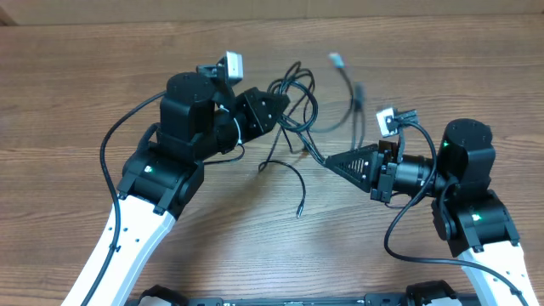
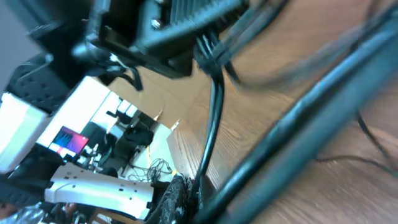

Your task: Untangle cables

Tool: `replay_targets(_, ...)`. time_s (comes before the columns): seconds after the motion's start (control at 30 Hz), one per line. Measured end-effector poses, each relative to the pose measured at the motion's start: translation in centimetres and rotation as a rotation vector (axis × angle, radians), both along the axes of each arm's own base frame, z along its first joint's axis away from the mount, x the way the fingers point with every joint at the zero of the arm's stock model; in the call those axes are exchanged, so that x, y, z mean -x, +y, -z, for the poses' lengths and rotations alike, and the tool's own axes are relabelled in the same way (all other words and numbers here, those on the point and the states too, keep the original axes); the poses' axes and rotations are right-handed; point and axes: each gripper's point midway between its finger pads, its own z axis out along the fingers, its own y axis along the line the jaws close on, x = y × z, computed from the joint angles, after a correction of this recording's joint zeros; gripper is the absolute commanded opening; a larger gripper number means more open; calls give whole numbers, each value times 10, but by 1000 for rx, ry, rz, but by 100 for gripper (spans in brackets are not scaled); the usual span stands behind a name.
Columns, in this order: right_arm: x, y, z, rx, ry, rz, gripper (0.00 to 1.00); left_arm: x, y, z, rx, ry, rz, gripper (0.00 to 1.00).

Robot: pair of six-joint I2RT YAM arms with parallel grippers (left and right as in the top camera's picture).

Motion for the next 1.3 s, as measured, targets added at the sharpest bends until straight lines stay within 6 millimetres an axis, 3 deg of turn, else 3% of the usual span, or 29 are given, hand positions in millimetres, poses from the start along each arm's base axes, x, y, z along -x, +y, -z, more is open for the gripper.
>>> replay_targets(0.03, 0, 0, 2, 4, 15, 7, 32, -1, 1, 0, -2, -4, -8, 4)
replay_targets(0.07, -1, -2, 8, 15, 48, 22, 70, -5, 3, -2, -8, -21, -24, 4)
replay_targets(0.1, -1, -2, 10, 21, 54, 27, 100, -6, 4, -3, -15, -33, -27, 4)
replay_targets(0.33, -11, -10, 29, 86, 123, 128, 100, -3, 3, 0, -131, -151, 45, 4)
replay_targets(0.63, -15, -13, 32, 103, 119, 156, 100, 26, -14, 8, -277, -370, 343, 4)
replay_targets(0.9, -6, -5, 19, 69, 25, 59, 100, 47, -12, 33, -404, -431, 508, 4)
replay_targets(1.03, 3, 0, 3, 22, -57, -23, 98, 48, -12, 33, -428, -473, 529, 4)
replay_targets(1.3, 9, 3, -7, -7, -112, -77, 99, 58, -23, 20, -360, -541, 597, 4)
